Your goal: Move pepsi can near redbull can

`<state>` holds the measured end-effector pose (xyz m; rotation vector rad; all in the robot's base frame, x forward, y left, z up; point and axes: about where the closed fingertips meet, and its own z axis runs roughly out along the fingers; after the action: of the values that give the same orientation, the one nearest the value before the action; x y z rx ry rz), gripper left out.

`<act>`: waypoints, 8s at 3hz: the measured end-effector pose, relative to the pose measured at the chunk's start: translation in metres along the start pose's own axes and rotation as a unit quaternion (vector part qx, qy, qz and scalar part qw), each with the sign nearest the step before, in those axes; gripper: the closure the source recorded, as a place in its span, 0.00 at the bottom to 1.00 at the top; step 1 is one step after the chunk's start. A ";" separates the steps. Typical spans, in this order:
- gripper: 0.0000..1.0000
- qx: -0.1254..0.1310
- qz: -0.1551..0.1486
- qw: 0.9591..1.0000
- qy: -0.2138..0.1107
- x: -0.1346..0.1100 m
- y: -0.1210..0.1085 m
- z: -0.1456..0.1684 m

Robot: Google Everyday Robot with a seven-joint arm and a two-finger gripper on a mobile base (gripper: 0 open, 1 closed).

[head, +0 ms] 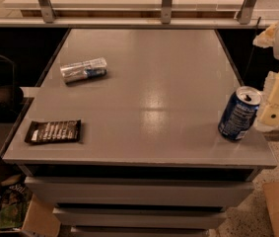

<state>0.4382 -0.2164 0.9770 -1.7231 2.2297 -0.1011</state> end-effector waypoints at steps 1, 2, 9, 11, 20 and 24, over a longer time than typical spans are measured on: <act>0.00 0.000 0.000 1.000 0.000 0.000 0.000 0.000; 0.00 -0.010 0.008 1.000 -0.022 0.000 -0.001 0.003; 0.00 -0.029 0.216 0.929 -0.298 0.031 -0.012 0.089; 0.18 -0.013 0.221 0.920 -0.324 0.033 -0.014 0.081; 1.00 -0.020 0.063 0.910 -0.410 -0.073 -0.080 0.045; 1.00 -0.084 -0.029 0.898 -0.432 -0.236 -0.086 0.081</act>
Offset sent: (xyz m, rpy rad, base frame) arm 0.0039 -0.0021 -0.0110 0.1309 0.0511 0.0002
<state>0.5940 -0.0036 0.9706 -1.4789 1.5399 0.7230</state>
